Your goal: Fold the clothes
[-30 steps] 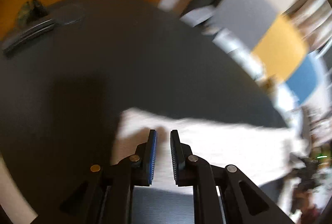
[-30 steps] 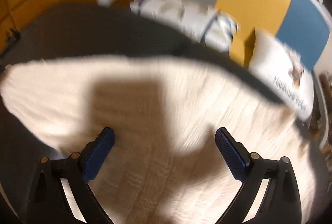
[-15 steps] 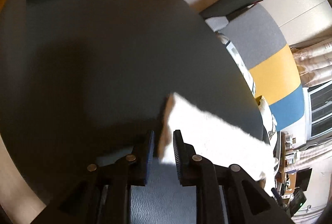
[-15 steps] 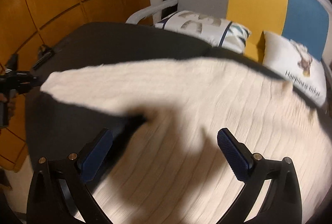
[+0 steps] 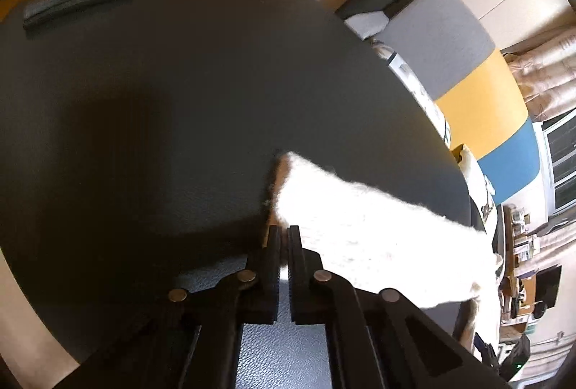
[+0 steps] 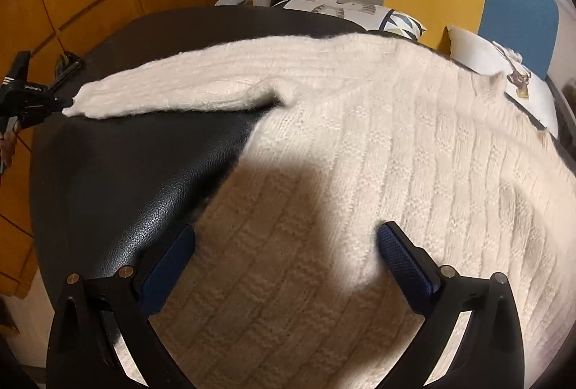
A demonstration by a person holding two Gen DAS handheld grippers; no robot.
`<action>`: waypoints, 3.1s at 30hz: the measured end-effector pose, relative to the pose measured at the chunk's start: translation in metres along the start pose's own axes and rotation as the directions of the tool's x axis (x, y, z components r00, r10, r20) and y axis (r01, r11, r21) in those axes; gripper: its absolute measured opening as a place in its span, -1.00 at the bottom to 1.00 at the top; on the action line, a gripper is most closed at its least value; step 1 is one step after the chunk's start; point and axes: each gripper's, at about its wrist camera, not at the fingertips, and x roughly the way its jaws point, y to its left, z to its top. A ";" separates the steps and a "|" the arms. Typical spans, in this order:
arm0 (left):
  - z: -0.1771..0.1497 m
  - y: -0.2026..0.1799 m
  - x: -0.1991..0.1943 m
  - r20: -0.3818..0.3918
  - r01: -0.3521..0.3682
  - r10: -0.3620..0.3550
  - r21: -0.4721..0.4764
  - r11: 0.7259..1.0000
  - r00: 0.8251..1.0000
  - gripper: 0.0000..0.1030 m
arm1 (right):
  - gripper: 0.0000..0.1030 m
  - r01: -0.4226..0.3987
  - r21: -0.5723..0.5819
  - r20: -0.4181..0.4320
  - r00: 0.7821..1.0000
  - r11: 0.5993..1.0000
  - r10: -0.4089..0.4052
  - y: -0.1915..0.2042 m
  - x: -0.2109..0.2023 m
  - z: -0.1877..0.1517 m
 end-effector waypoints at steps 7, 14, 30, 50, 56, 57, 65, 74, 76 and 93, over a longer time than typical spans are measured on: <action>-0.008 -0.001 -0.032 0.119 -0.083 0.077 0.041 0.996 0.990 -0.97 | 1.00 -0.029 0.027 0.020 0.999 0.999 0.028 -0.007 -0.002 -0.004; -0.017 0.013 -0.007 0.054 -0.138 0.141 -0.054 0.989 0.989 -0.90 | 1.00 -0.002 -0.001 0.009 1.000 1.000 0.002 -0.006 0.001 -0.002; -0.166 -0.200 -0.016 -0.163 0.310 -0.266 0.407 0.859 0.950 -0.75 | 1.00 -0.031 0.212 0.082 0.997 0.977 0.014 -0.061 -0.114 -0.069; -0.332 -0.347 0.035 -0.308 0.265 0.017 0.845 0.465 0.951 -0.75 | 0.99 0.177 0.307 -0.033 0.984 0.935 -0.175 -0.090 -0.135 -0.180; -0.327 -0.340 0.011 -0.350 0.322 -0.055 0.775 0.543 0.935 -0.72 | 1.00 -0.006 0.407 0.081 0.996 0.914 -0.030 -0.109 -0.174 -0.191; -0.329 -0.337 0.017 -0.345 0.303 -0.030 0.775 0.555 0.938 -0.72 | 1.00 0.006 0.421 0.086 0.995 0.907 -0.046 -0.114 -0.179 -0.194; -0.302 -0.310 0.037 -0.435 0.386 -0.141 0.548 0.742 0.889 -0.73 | 0.99 0.031 0.395 0.105 0.991 0.918 -0.078 -0.115 -0.174 -0.226; -0.328 -0.399 0.033 -0.423 0.448 -0.192 0.671 0.591 0.886 -0.70 | 0.98 0.078 0.482 0.250 0.942 0.873 -0.222 -0.135 -0.249 -0.256; -0.345 -0.415 0.032 -0.444 0.467 -0.184 0.693 0.549 0.877 -0.69 | 0.98 0.140 0.526 0.254 0.916 0.839 -0.312 -0.147 -0.277 -0.277; -0.414 -0.437 0.048 -0.447 0.440 -0.077 0.812 0.382 0.891 -0.69 | 0.66 0.413 0.707 -0.100 0.862 0.574 -0.497 -0.245 -0.281 -0.371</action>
